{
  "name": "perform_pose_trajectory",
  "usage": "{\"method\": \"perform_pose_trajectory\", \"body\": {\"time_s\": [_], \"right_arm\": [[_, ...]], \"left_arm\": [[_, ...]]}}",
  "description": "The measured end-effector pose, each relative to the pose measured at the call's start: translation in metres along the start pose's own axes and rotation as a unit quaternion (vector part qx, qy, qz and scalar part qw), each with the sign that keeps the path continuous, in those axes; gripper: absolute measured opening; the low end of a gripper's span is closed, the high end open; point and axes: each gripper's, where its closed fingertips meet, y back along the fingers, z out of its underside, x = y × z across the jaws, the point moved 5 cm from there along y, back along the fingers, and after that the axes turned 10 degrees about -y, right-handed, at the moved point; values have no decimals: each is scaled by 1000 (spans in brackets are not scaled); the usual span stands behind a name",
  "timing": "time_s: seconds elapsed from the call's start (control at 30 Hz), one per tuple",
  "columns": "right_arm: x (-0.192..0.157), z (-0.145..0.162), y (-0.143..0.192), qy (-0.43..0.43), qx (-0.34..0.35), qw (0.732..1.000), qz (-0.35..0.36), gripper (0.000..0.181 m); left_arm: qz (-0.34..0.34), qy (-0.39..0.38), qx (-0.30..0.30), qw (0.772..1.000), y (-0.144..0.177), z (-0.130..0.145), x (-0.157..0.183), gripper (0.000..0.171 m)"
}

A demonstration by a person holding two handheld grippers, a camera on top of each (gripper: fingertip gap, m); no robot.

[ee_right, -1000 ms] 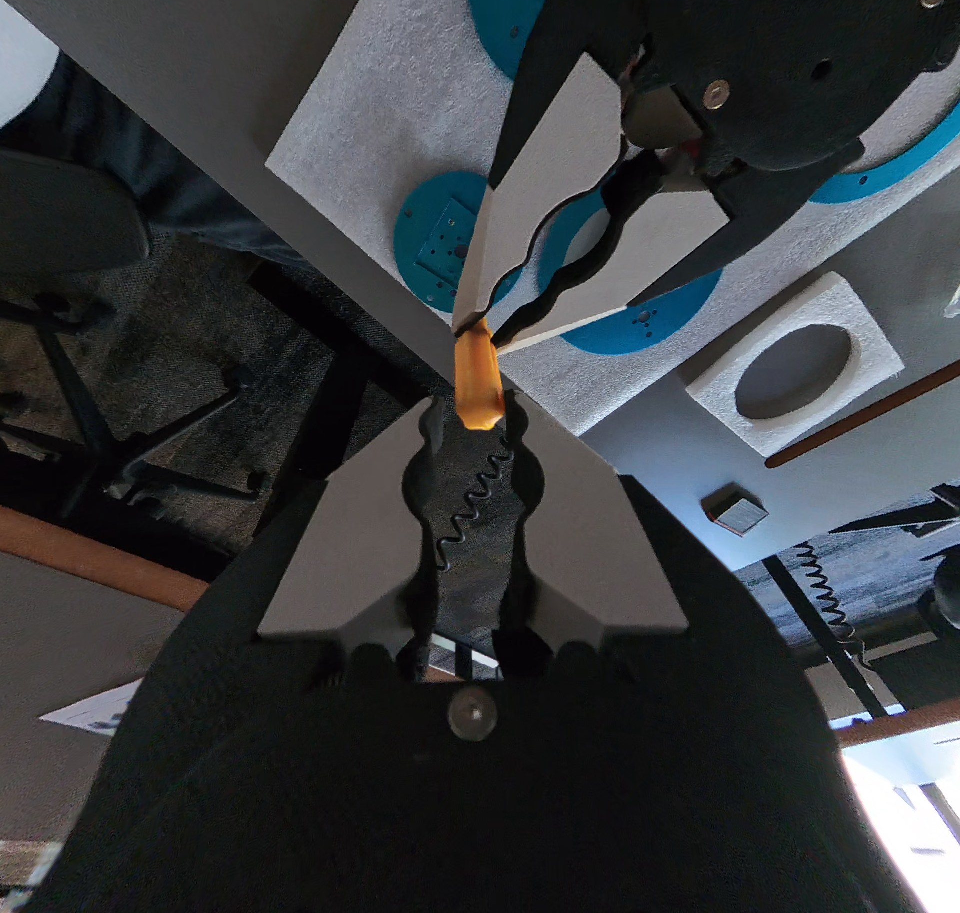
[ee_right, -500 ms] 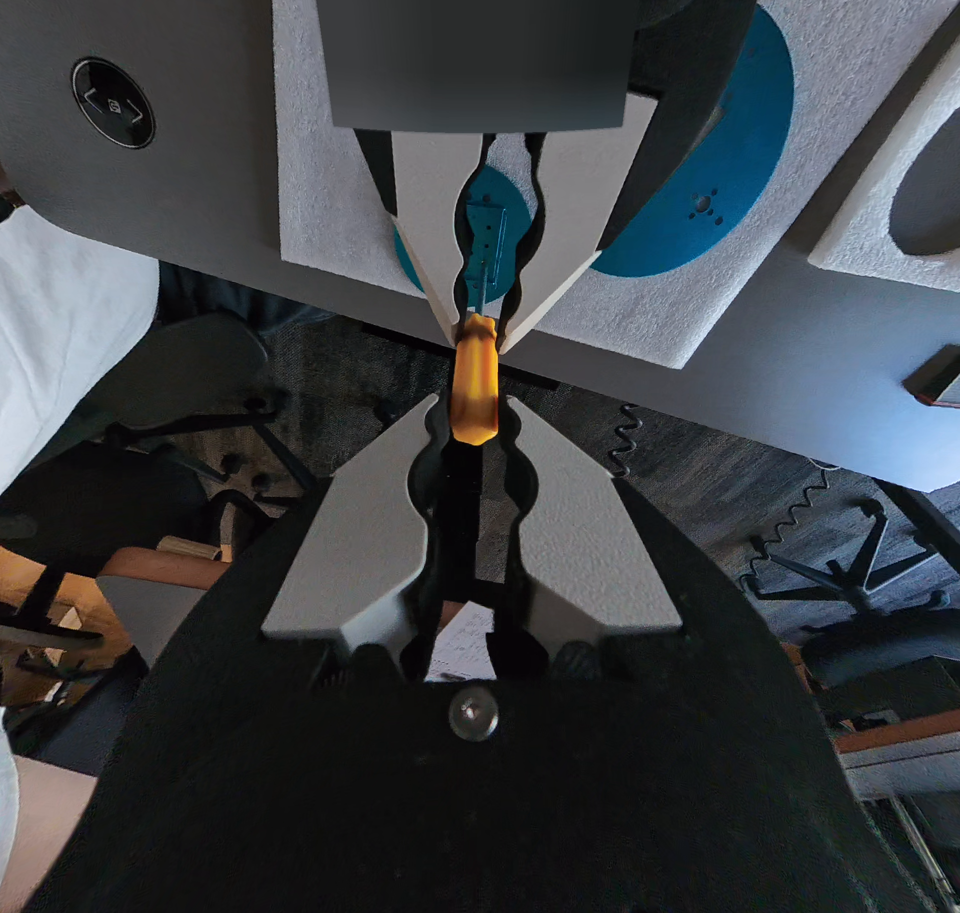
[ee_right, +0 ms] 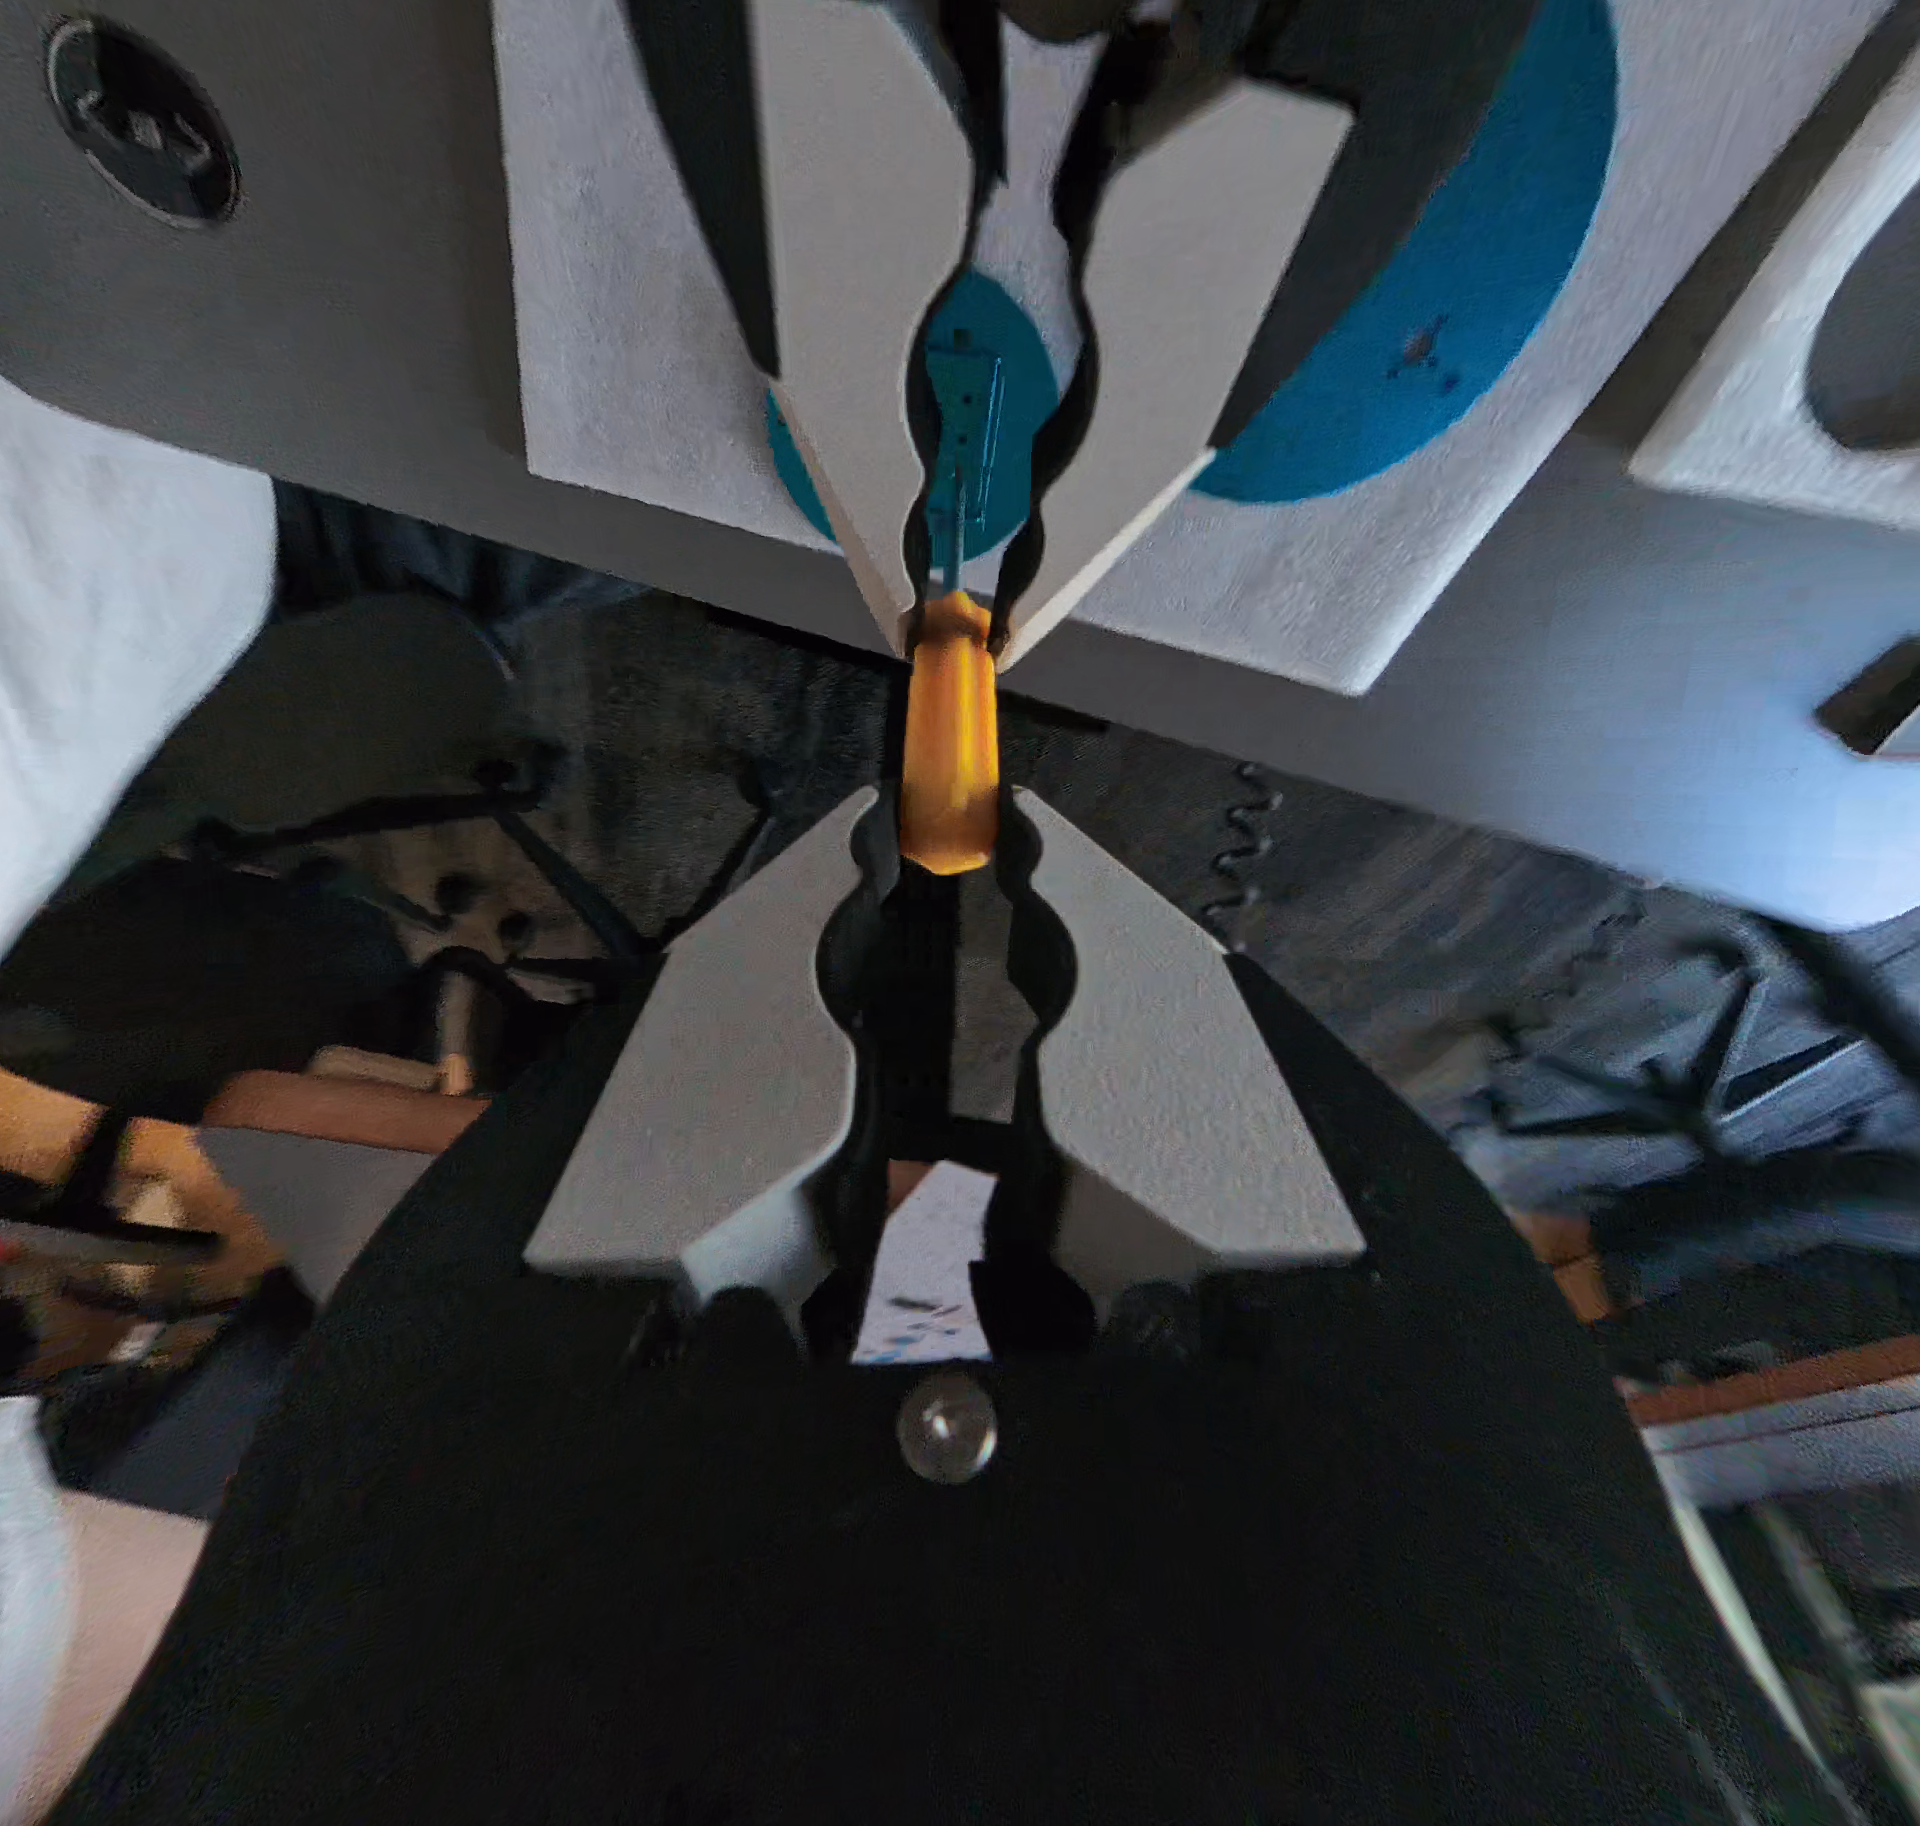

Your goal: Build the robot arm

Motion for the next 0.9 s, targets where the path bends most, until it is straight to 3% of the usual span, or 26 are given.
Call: {"method": "perform_pose_trajectory", "body": {"time_s": [0.1, 0.13, 0.33, 0.4, 0.53, 0.6, 0.67, 0.87, 0.9], "right_arm": [[-2, 1, -1, -110, -18, 993, -29, 17], [-1, 1, -1, -108, -24, 993, -31, 17], [-5, -7, 3, 100, 32, 993, 56, 19], [-8, -5, 3, 121, 29, 990, 63, 18], [-5, -5, 2, -1, 4, 1000, 19, 18], [-2, -5, 2, -105, -7, 994, -21, 17], [0, -5, 2, -149, -8, 988, -39, 17], [-5, -6, 5, 31, 27, 999, 14, 29], [-7, -5, 6, 53, 29, 998, 23, 24]], "left_arm": [[3, -4, 0, 1000, -1, -1, 1, 13], [4, -4, 1, 1000, -2, -1, 1, 12], [2, -3, 4, 1000, 0, 0, 0, 12], [4, -4, 5, 1000, 0, 0, 1, 12], [2, -6, 3, 1000, -3, -1, 2, 13], [3, -8, 2, 1000, -4, -1, 2, 14], [2, -8, 2, 1000, -4, -1, 2, 13], [0, -10, 3, 1000, -2, -1, 1, 13], [1, -10, 3, 1000, -3, -1, 1, 13]]}}
